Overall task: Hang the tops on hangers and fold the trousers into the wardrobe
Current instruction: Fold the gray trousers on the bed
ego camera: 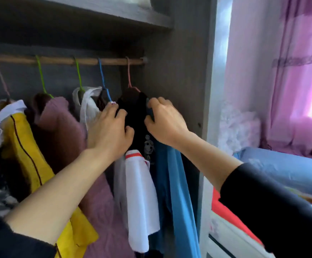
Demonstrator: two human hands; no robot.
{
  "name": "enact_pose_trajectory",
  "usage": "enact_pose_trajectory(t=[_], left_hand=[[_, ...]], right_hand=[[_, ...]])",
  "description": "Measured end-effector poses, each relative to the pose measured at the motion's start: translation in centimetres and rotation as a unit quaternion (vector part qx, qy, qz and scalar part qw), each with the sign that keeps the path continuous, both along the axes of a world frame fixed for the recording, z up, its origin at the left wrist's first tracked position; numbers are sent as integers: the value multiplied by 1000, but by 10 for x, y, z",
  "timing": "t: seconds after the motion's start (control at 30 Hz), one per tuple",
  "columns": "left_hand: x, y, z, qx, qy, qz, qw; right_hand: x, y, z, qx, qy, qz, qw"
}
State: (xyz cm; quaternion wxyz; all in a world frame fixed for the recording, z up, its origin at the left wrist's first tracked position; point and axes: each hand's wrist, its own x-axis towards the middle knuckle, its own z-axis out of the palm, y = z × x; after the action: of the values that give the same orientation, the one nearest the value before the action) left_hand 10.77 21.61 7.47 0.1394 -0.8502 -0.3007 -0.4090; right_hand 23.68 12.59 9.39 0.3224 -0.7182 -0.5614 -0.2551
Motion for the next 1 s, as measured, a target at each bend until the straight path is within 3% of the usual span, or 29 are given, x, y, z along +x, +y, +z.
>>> enact_pose_trajectory(t=[0.13, 0.3, 0.5, 0.67, 1.0], left_hand=[[-7, -46, -61, 41, 11, -90, 995], [13, -129, -150, -39, 4, -200, 979], [83, -243, -235, -141, 157, -263, 941], [166, -338, -282, -173, 242, -309, 903], [340, -525, -381, -231, 458, -299, 805]], right_hand=[[-11, -83, -75, -18, 1, -36, 999], [3, -196, -164, -108, 77, -118, 984], [32, -316, -244, -216, 169, -234, 933], [80, -407, -293, -237, 226, -301, 896], [222, -632, -377, -311, 354, -433, 768]])
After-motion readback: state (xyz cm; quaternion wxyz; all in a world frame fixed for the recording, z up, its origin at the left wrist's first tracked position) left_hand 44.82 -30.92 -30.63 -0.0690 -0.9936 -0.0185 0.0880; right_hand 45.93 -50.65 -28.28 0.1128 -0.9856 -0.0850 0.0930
